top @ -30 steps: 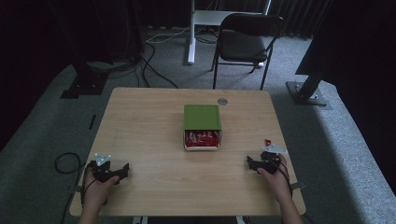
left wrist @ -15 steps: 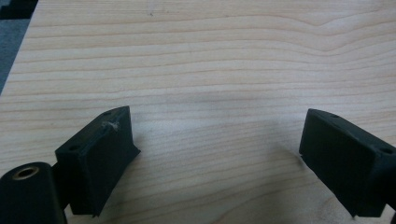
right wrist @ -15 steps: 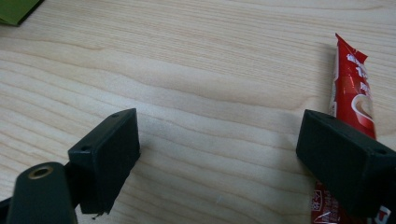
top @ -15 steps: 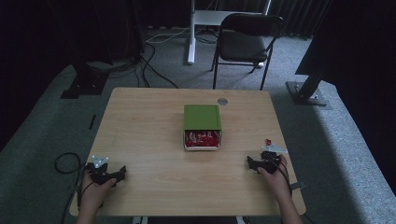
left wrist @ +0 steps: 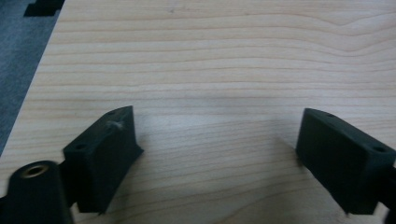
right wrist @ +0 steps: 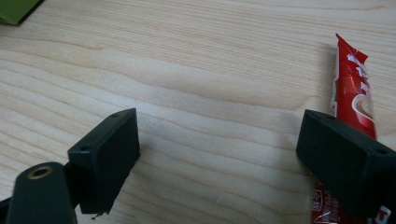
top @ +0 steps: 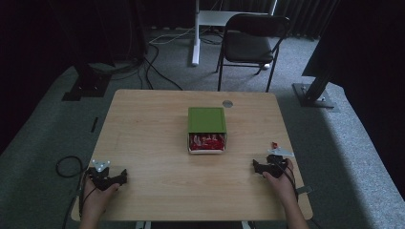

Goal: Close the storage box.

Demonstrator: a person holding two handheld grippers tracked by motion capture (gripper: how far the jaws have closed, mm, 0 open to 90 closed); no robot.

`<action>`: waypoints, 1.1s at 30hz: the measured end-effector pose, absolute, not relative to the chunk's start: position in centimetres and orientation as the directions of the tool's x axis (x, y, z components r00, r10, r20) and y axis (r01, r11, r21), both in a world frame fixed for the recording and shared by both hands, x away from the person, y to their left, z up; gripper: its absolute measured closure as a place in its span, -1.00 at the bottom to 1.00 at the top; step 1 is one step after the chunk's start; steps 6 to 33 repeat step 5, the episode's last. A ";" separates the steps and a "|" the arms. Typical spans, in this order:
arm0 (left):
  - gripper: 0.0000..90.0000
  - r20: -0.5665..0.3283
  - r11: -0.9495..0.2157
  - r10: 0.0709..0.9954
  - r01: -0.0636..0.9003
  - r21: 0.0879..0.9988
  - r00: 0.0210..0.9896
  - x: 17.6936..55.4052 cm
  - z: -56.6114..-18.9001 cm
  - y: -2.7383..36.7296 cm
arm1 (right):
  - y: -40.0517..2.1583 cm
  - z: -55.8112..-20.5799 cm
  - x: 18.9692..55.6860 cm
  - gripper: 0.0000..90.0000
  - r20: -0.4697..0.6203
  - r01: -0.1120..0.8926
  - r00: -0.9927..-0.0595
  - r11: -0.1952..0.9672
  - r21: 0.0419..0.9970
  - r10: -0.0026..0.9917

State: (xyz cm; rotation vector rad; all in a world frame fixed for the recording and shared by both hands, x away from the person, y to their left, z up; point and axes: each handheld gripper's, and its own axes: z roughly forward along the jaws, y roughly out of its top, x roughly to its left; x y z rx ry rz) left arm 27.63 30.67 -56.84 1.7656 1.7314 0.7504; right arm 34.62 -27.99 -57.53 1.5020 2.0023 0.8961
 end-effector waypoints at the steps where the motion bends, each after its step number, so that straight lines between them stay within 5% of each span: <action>1: -0.78 0.013 -0.018 1.000 0.694 0.720 0.012 27.6 -56.8 30.7 | -28.0 -57.5 34.6 -0.72 0.009 0.646 -0.284 0.184 0.741 0.959; 33: -0.79 0.013 -0.017 1.000 0.693 0.721 0.010 27.6 -56.8 30.7 | -28.0 -57.5 34.6 -0.72 0.009 0.646 -0.284 0.184 0.741 0.959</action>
